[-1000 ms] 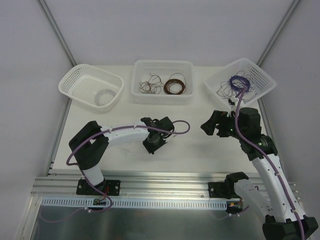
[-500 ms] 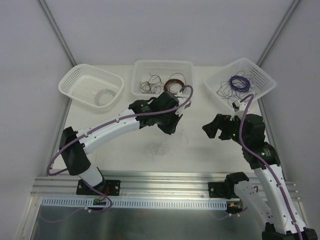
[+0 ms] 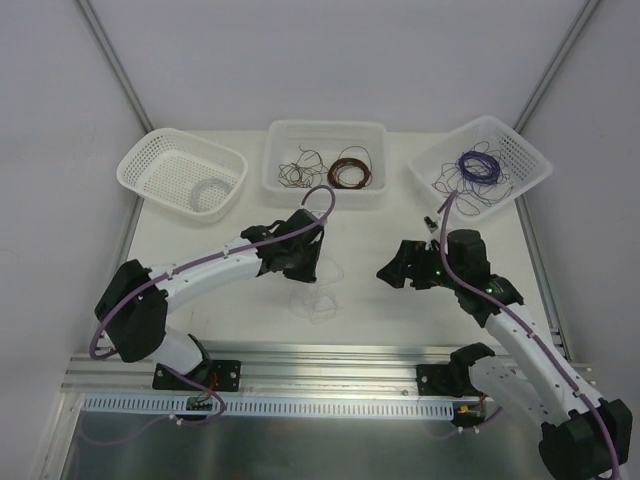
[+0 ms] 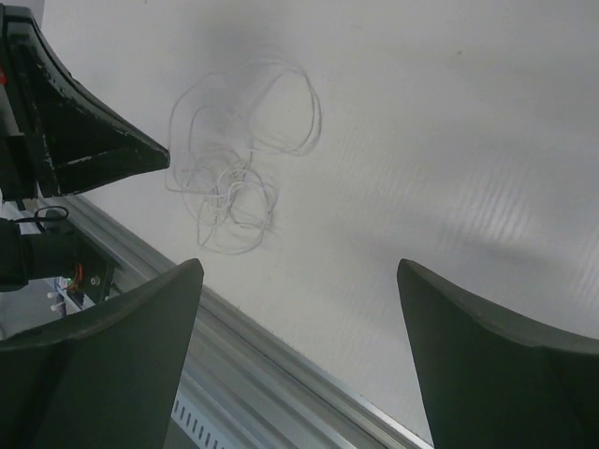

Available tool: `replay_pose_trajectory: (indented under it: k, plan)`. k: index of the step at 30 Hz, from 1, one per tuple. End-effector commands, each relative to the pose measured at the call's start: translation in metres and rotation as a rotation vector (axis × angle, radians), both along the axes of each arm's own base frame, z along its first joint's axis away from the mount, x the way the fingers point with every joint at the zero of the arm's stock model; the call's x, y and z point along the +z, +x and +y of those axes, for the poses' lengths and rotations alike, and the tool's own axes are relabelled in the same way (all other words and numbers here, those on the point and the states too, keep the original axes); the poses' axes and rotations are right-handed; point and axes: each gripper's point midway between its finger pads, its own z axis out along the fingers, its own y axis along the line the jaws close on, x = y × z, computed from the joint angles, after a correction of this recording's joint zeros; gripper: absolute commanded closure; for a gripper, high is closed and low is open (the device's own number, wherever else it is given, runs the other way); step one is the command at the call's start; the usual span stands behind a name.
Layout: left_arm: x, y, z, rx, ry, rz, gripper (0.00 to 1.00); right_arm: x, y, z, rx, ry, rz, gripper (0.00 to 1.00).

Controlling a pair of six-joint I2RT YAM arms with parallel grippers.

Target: Untangle the cables

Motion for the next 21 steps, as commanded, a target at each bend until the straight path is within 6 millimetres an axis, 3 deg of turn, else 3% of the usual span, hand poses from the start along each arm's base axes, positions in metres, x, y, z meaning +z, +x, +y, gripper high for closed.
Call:
replay_pose_trajectory:
  k: [1,3,5,6,7,10,15,21]
  plan:
    - [0.025,0.012,-0.013,0.126,-0.18,-0.048,1.0,0.001,-0.001,0.031,0.075,0.084,-0.003,0.11]
    - [0.022,0.012,-0.011,0.149,-0.191,-0.044,1.0,-0.011,0.003,0.043,0.099,0.08,0.014,0.13]
    - [0.022,0.014,-0.009,0.163,-0.197,-0.044,1.0,-0.014,-0.002,0.063,0.171,0.084,0.008,0.16]
    - [0.021,0.014,-0.008,0.17,-0.201,-0.044,1.0,-0.026,-0.007,0.074,0.219,0.063,0.048,0.17]
    - [0.022,0.014,-0.007,0.177,-0.205,-0.044,1.0,-0.023,-0.006,0.082,0.247,0.065,0.043,0.17]
    - [0.021,0.018,-0.003,0.209,-0.216,-0.048,1.0,-0.039,-0.014,0.101,0.285,0.049,0.13,0.19]
    - [0.022,0.021,0.006,0.259,-0.233,-0.058,1.0,-0.05,-0.006,0.126,0.273,0.018,0.143,0.23]
    - [0.026,0.023,0.014,0.297,-0.251,-0.079,1.0,-0.073,-0.014,0.151,0.287,-0.023,0.241,0.28]
